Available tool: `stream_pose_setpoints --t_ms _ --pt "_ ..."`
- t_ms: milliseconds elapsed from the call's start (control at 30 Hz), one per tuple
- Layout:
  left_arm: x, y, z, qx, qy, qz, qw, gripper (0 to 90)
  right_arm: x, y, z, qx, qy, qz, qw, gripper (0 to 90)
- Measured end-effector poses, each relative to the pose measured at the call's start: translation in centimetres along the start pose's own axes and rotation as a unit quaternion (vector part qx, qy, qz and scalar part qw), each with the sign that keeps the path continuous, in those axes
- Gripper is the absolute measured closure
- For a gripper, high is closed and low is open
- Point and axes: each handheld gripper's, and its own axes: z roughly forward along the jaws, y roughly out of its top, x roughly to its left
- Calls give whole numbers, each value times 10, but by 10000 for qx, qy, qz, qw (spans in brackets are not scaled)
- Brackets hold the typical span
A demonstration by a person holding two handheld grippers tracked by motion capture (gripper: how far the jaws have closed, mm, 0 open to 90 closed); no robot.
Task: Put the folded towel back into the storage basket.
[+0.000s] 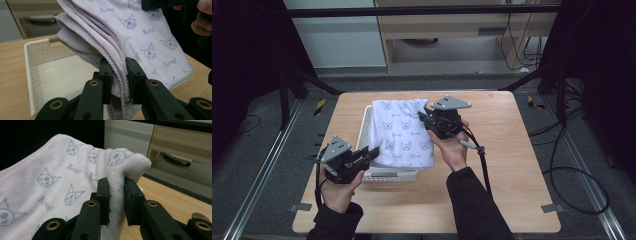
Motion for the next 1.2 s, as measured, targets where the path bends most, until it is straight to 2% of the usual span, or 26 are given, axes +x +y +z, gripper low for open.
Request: stream_pose_setpoints --t_ms 500,833,1200 --pt "26 -8 4 79 276 -161 9995 759 9 4 36 79 131 -2 9999 760" --pt "44 -11 4 100 398 -263 9988 759 17 9 59 120 202 -114 9997 760" --pt "58 -19 15 286 486 -336 9978 760 18 0 82 259 223 -41 9994 760"
